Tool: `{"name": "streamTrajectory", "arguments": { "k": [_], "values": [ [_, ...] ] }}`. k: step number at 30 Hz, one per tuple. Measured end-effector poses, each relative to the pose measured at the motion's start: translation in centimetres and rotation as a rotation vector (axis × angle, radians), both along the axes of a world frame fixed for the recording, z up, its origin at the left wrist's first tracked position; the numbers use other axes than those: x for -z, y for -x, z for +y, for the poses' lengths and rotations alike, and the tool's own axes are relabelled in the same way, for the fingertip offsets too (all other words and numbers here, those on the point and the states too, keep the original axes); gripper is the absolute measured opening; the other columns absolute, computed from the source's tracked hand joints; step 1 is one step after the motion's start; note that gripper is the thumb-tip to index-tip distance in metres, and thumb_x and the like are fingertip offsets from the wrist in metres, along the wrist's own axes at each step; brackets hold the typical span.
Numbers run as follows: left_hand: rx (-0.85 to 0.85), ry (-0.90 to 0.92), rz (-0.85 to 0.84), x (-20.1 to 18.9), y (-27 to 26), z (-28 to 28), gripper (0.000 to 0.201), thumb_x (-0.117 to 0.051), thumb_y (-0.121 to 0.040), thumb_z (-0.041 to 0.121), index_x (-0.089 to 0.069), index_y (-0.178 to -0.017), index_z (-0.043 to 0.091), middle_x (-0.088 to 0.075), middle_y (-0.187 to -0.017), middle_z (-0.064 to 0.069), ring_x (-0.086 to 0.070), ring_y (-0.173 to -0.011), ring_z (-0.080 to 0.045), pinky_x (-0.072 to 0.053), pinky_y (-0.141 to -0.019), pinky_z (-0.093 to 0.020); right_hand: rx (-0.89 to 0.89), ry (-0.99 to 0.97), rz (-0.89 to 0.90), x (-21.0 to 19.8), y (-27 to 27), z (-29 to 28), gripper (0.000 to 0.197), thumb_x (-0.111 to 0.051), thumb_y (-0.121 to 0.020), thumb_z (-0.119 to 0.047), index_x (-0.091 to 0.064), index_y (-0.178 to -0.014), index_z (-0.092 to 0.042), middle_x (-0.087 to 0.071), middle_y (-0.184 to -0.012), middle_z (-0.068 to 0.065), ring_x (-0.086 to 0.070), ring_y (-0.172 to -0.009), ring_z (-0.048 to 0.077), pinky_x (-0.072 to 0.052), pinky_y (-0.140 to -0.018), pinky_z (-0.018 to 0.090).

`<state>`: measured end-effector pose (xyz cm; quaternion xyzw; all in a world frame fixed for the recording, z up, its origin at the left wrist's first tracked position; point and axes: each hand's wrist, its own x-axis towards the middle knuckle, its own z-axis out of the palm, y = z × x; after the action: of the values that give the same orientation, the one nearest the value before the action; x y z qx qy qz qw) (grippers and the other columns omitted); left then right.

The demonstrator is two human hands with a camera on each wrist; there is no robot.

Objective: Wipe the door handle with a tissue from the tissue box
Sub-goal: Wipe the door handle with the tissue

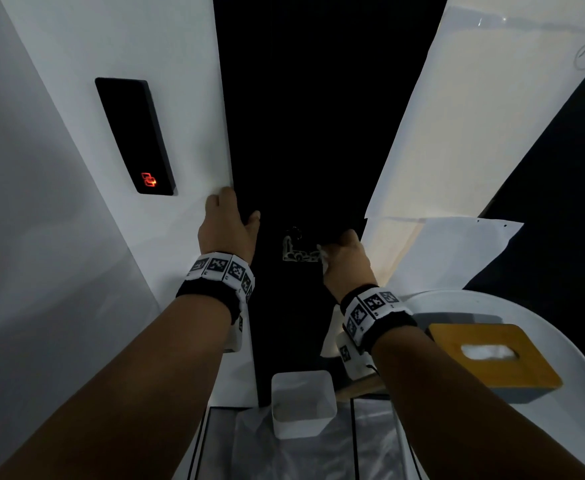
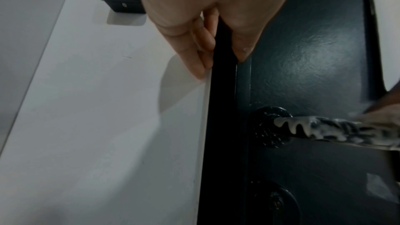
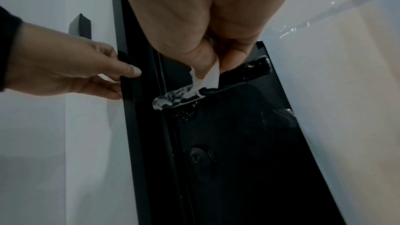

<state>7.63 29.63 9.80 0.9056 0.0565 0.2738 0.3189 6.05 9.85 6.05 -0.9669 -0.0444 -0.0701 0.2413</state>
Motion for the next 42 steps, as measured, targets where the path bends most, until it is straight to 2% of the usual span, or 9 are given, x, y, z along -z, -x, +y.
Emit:
{"name": "streamTrajectory", "arguments": {
  "k": [3,7,10,17,21,25,35,39,42],
  "values": [
    [0.001,0.001,0.003,0.0,0.0,0.0,0.04,-0.063,-0.084,0.032,-0.045,-0.11,0.007,-0.052,-0.107,-0.014,-0.059,-0.085,-0.035,-0.044,-0.065,-0.038,-0.11,-0.008,0.004,-0.2,-0.2,0.4,0.029,-0.046,-0.09,-0.014,-0.066,-0.11,-0.007,-0.051,-0.122,0.021,-0.05,-0.103,0.037,-0.047,-0.092,0.039],
    [-0.005,-0.009,0.008,0.0,0.0,0.0,0.042,-0.063,-0.084,0.033,-0.045,-0.112,0.008,-0.052,-0.108,-0.014,-0.059,-0.084,-0.035,-0.045,-0.066,-0.039,0.011,-0.12,-0.06,-0.4,-0.5,-0.5,0.033,-0.044,-0.09,-0.019,-0.068,-0.104,-0.002,-0.05,-0.117,0.021,-0.054,-0.101,0.041,-0.049,-0.092,0.044],
    [-0.008,-0.006,0.014,0.0,0.0,0.0,0.041,-0.063,-0.084,0.032,-0.045,-0.111,0.008,-0.052,-0.108,-0.014,-0.059,-0.084,-0.035,-0.046,-0.066,-0.04,0.046,-0.09,0.029,-0.6,-0.5,-0.5,0.027,-0.05,-0.09,-0.016,-0.062,-0.108,0.0,-0.047,-0.118,0.014,-0.052,-0.106,0.038,-0.046,-0.091,0.037],
    [-0.006,-0.011,0.022,-0.1,0.0,0.0,0.04,-0.063,-0.085,0.032,-0.044,-0.111,0.007,-0.051,-0.108,-0.014,-0.059,-0.084,-0.036,-0.043,-0.065,-0.037,-0.172,-0.049,-0.003,-1.5,0.1,0.9,0.026,-0.054,-0.088,-0.01,-0.068,-0.11,-0.005,-0.052,-0.122,0.02,-0.054,-0.108,0.038,-0.046,-0.093,0.036],
    [-0.015,-0.009,0.024,-0.2,0.0,0.0,0.041,-0.063,-0.085,0.032,-0.045,-0.11,0.007,-0.052,-0.108,-0.014,-0.058,-0.083,-0.036,-0.041,-0.064,-0.036,-0.051,0.005,-0.146,-2.9,0.2,-0.7,0.027,-0.051,-0.085,-0.009,-0.07,-0.105,-0.01,-0.062,-0.109,0.016,-0.053,-0.103,0.037,-0.046,-0.08,0.039],
    [-0.011,-0.002,0.017,-0.2,0.1,-0.1,0.04,-0.062,-0.085,0.032,-0.044,-0.11,0.007,-0.051,-0.107,-0.015,-0.058,-0.082,-0.037,-0.043,-0.064,-0.037,0.089,0.099,-0.191,-2.4,-0.2,-1.5,0.024,-0.051,-0.086,-0.02,-0.072,-0.098,-0.023,-0.06,-0.106,0.007,-0.047,-0.1,0.034,-0.035,-0.079,0.037],
    [-0.008,-0.012,0.017,-0.1,0.1,-0.1,0.042,-0.062,-0.085,0.033,-0.044,-0.114,0.007,-0.051,-0.11,-0.014,-0.059,-0.084,-0.035,-0.045,-0.065,-0.037,-0.04,0.113,-0.106,-1.7,0.3,1.2,0.026,-0.052,-0.085,-0.021,-0.07,-0.103,-0.026,-0.06,-0.107,0.005,-0.044,-0.106,0.032,-0.028,-0.083,0.037],
    [-0.012,-0.02,0.006,-0.1,0.0,0.0,0.042,-0.062,-0.085,0.033,-0.044,-0.112,0.007,-0.051,-0.109,-0.014,-0.059,-0.083,-0.035,-0.045,-0.065,-0.037,0.065,0.098,-0.116,-2.0,0.4,0.3,0.031,-0.048,-0.086,-0.02,-0.066,-0.11,-0.028,-0.06,-0.112,0.005,-0.044,-0.108,0.031,-0.029,-0.084,0.038],
    [-0.007,-0.015,-0.011,0.0,-0.1,0.1,0.041,-0.063,-0.084,0.033,-0.044,-0.109,0.007,-0.051,-0.107,-0.014,-0.058,-0.081,-0.034,-0.045,-0.063,-0.038,0.005,0.131,-0.057,-1.9,0.5,0.4,0.032,-0.049,-0.085,-0.018,-0.067,-0.11,-0.028,-0.059,-0.114,0.004,-0.042,-0.11,0.031,-0.028,-0.086,0.038]
  ]
}}
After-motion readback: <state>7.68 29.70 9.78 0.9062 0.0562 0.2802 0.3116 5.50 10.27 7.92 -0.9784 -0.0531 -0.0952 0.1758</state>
